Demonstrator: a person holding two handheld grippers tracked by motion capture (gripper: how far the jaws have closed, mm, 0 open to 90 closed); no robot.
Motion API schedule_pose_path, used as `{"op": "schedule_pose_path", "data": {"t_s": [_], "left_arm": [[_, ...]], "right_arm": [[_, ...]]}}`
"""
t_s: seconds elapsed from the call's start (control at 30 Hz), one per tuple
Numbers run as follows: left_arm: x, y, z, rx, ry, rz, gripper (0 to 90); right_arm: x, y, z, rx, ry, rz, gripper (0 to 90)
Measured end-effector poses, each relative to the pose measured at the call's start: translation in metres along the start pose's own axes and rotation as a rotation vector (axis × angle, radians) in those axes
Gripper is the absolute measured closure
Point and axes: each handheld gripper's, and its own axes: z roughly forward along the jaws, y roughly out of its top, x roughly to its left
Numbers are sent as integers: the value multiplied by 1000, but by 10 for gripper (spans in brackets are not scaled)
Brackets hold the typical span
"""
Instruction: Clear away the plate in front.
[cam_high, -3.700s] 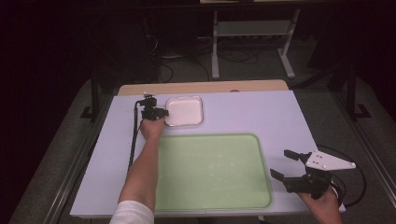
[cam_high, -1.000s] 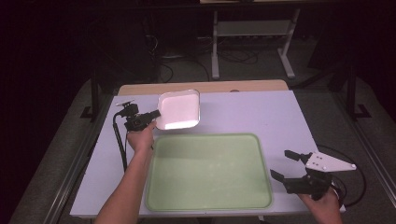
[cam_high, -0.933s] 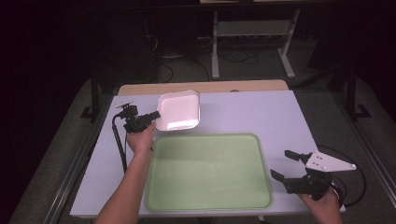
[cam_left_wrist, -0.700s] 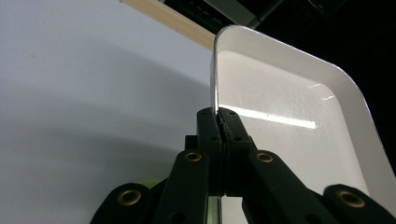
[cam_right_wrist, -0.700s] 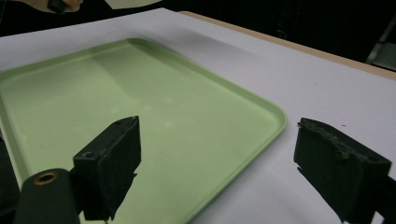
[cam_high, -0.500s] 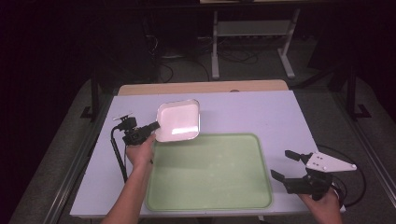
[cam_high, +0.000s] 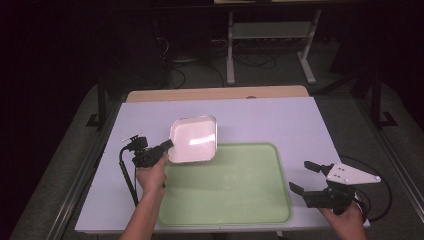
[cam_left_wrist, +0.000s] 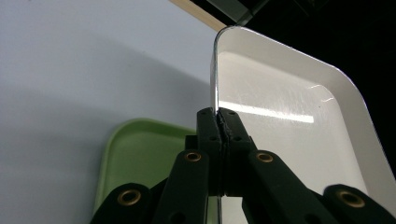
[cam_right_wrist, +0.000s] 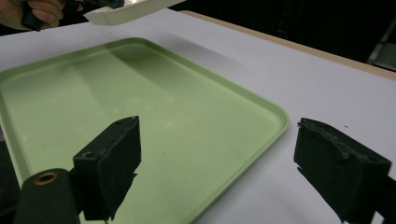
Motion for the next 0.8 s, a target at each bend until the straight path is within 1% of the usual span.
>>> {"op": "schedule_pose_path", "data": {"t_s": [0.1,0.17,0.23,0.3,0.43,0.5,0.53,0.57,0.63,0.7,0.8], "left_arm": [[-3,-5,-4,-1,-2,8,887],[-6,-8,-6,-2,-11,10,887],[-10,-11,-8,-8,-7,25,887],[-13,-16,-11,-2,-15,31,887],[-18,-27,-14,-7,-18,20,887],[-22,-35,-16,-20,4,38,887],[-25,-39,-17,-20,11,54,887],[-27,-44,-17,-20,12,59,887],[-31,-51,-17,-14,4,64,887],[-34,-57,-15,2,-2,64,886],[-38,-66,-14,14,1,63,887]], "right_arm": [[0,0,1,2,3,-1,140],[1,0,1,0,4,-3,140],[1,1,2,1,4,-4,140],[1,1,2,1,4,-4,140],[2,1,1,-2,3,-5,140],[2,1,1,-3,4,-6,140],[2,1,2,-1,5,-5,140],[2,1,2,0,6,-5,140],[2,1,2,2,8,-6,140],[2,1,3,2,9,-7,140],[2,1,2,0,8,-8,140]]}}
